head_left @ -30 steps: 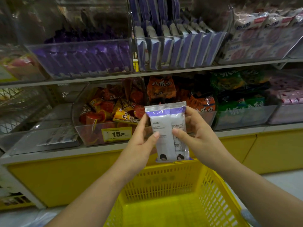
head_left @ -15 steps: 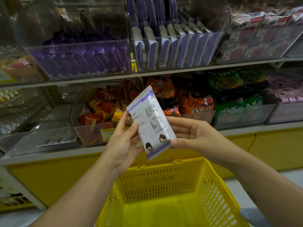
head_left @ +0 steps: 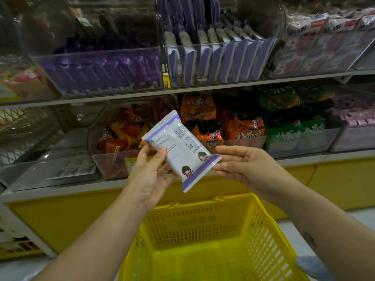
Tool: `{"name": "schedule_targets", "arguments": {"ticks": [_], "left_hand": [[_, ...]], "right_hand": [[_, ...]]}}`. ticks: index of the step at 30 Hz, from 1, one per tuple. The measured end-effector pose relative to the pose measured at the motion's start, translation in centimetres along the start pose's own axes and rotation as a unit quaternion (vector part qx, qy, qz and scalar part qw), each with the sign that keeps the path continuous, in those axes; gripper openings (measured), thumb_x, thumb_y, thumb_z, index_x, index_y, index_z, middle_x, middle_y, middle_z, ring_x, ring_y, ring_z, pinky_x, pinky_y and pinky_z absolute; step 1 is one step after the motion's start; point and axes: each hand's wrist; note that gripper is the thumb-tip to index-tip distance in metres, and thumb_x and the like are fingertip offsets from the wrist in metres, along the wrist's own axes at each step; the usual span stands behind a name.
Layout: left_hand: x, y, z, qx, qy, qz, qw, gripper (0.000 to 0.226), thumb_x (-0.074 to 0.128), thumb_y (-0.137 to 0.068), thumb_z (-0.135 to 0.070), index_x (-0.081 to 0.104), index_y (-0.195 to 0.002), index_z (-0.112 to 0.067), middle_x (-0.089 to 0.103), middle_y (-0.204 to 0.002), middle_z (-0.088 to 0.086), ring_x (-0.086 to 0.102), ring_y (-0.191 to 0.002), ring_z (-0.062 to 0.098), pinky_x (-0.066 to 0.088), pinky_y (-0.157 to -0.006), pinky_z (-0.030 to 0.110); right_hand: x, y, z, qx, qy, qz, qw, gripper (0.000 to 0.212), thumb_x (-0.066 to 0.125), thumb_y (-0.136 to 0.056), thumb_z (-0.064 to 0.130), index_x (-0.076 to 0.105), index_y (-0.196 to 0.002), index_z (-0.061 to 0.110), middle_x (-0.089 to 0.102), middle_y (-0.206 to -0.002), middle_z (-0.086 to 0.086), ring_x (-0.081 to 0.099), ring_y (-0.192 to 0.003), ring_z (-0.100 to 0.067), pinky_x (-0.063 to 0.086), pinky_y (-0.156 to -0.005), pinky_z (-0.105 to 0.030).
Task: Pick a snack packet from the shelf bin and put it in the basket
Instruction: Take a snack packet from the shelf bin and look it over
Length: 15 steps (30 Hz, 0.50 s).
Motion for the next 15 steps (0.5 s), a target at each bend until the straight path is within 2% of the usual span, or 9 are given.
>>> {"name": "schedule_targets", "arguments": {"ticks": [4,6,8,12,15], "left_hand": [[0.2,0.0,0.0,0.011,0.003,-0.012,1.0,0.039,0.054,-0.095,-0.009,0.049,-0.131,-0.024,0.069,-0.115,0.008,0.068,-0.101,0.025,0.06,-0.059,0.043],[0.4,0.2,0.0,0.014,0.014,-0.006,1.0,0.044,0.057,-0.092,-0.006,0.047,-0.131,-0.023,0.072,-0.109,0.006,0.071,-0.097,0.024,0.059,-0.058,0.042],[0.8,0.4,0.1,0.016,0.018,0.013,1.0,0.053,0.063,-0.084,-0.005,0.045,-0.132,-0.021,0.073,-0.107,0.006,0.072,-0.097,0.024,0.058,-0.059,0.043],[1.6,1.1,0.3,0.036,-0.056,0.027,0.997,0.068,0.074,-0.063,-0.015,0.045,-0.124,-0.021,0.07,-0.108,0.004,0.073,-0.089,0.017,0.058,-0.06,0.038],[1.6,1.2,0.0,0.088,-0.123,0.018,0.988,0.054,0.076,-0.072,-0.011,0.048,-0.116,-0.021,0.065,-0.109,0.003,0.073,-0.083,0.011,0.058,-0.061,0.032]], "right_hand": [[-0.1,0.0,-0.2,0.008,-0.003,-0.001,1.0,0.037,0.065,-0.082,-0.006,0.061,-0.114,0.01,0.076,-0.098,-0.009,0.073,-0.091,-0.021,0.058,-0.069,-0.022],[0.0,0.0,-0.4,0.007,0.011,-0.004,1.0,0.049,0.075,-0.07,0.007,0.062,-0.117,0.011,0.075,-0.101,-0.009,0.073,-0.093,-0.02,0.058,-0.071,-0.024],[0.2,-0.1,-0.7,0.017,0.012,-0.002,1.0,0.056,0.076,-0.064,0.016,0.062,-0.118,0.013,0.074,-0.103,-0.008,0.073,-0.092,-0.018,0.058,-0.07,-0.025],[0.8,-0.2,-1.6,0.068,-0.033,0.04,0.996,0.041,0.071,-0.07,0.023,0.068,-0.111,0.018,0.074,-0.104,-0.006,0.071,-0.086,-0.016,0.058,-0.068,-0.027],[0.7,-0.3,-1.9,0.11,-0.074,0.075,0.988,0.035,0.069,-0.074,0.022,0.072,-0.108,0.016,0.073,-0.108,-0.009,0.071,-0.087,-0.016,0.057,-0.067,-0.026]]}}
Point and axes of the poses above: each hand's wrist, its own y-axis away from the middle knuckle, its own x-axis out of the palm, z = x × y
